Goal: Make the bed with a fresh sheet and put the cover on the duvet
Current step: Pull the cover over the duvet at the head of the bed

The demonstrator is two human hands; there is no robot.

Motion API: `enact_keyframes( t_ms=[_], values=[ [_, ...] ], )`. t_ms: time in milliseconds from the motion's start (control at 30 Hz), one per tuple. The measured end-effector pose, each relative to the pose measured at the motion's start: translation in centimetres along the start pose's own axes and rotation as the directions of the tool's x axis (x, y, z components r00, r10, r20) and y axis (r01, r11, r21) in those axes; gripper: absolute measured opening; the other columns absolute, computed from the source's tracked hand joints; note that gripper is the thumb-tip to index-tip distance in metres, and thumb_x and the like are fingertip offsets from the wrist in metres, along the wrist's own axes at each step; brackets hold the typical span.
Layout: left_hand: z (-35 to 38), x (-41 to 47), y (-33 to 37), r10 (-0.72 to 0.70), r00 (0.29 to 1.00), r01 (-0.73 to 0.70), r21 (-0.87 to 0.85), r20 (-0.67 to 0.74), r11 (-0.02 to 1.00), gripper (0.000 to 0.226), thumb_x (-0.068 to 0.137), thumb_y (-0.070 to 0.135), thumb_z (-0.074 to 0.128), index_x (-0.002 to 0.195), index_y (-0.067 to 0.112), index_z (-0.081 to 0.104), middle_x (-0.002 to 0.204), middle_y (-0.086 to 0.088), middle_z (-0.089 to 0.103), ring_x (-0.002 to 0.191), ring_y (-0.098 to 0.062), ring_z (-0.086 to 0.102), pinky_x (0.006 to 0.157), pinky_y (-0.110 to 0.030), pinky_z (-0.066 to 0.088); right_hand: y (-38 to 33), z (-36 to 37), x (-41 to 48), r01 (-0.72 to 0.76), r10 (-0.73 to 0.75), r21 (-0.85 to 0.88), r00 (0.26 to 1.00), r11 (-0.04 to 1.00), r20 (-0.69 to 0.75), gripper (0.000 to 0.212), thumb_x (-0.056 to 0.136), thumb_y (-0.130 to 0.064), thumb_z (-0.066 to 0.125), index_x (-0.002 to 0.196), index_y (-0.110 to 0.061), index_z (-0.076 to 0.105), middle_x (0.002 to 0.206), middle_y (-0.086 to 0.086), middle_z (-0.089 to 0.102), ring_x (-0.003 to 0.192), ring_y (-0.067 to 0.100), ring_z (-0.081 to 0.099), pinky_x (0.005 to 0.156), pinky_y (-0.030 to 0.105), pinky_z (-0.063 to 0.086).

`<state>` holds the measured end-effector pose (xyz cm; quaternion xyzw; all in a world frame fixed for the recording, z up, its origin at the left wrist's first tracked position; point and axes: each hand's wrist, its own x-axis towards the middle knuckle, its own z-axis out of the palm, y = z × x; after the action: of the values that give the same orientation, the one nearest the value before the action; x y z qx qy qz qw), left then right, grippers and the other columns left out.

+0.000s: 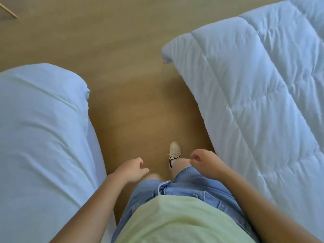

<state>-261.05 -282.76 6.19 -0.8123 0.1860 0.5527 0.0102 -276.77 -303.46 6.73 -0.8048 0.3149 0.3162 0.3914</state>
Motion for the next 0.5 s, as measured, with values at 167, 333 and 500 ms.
enact_keyframes(
  t_ms=[167,333,500],
  values=[
    [-13.9,4.2,3.6,0.009,0.995,-0.023,-0.147,-0.097,0.989,0.043,0.092,0.043,0.048,0.130,0.022,0.046,0.118,0.001,0.058,0.101,-0.018,0.058,0.088,-0.035,0.049,-6.9,-10.7,9.0,0.030,-0.029,-0.037,0.999,0.999,0.027,0.019,0.094,-0.024,0.047,0.105,-0.016,0.061,0.097,0.001,0.063,0.088,0.018,0.060,0.072,0.024,0.047],
    [-27.2,11.1,5.2,0.010,0.979,-0.077,-0.330,-0.201,0.941,0.039,0.092,0.044,0.049,0.127,0.026,0.048,0.113,0.010,0.054,0.098,-0.010,0.055,0.081,-0.028,0.046,-13.6,-19.5,20.3,0.034,-0.032,-0.086,0.999,0.996,0.022,0.021,0.094,-0.023,0.048,0.109,-0.017,0.061,0.100,-0.001,0.064,0.089,0.015,0.060,0.077,0.025,0.049],
    [-42.3,19.8,6.5,0.067,0.982,-0.119,-0.307,-0.175,0.944,0.023,0.094,0.028,0.052,0.114,0.018,0.052,0.111,-0.001,0.055,0.085,-0.012,0.051,0.072,-0.024,0.039,-20.6,-28.7,31.0,-0.013,0.011,-0.042,0.999,0.999,-0.048,0.021,0.094,-0.022,0.047,0.108,-0.013,0.060,0.098,0.001,0.062,0.093,0.022,0.059,0.077,0.029,0.045]
  ],
)
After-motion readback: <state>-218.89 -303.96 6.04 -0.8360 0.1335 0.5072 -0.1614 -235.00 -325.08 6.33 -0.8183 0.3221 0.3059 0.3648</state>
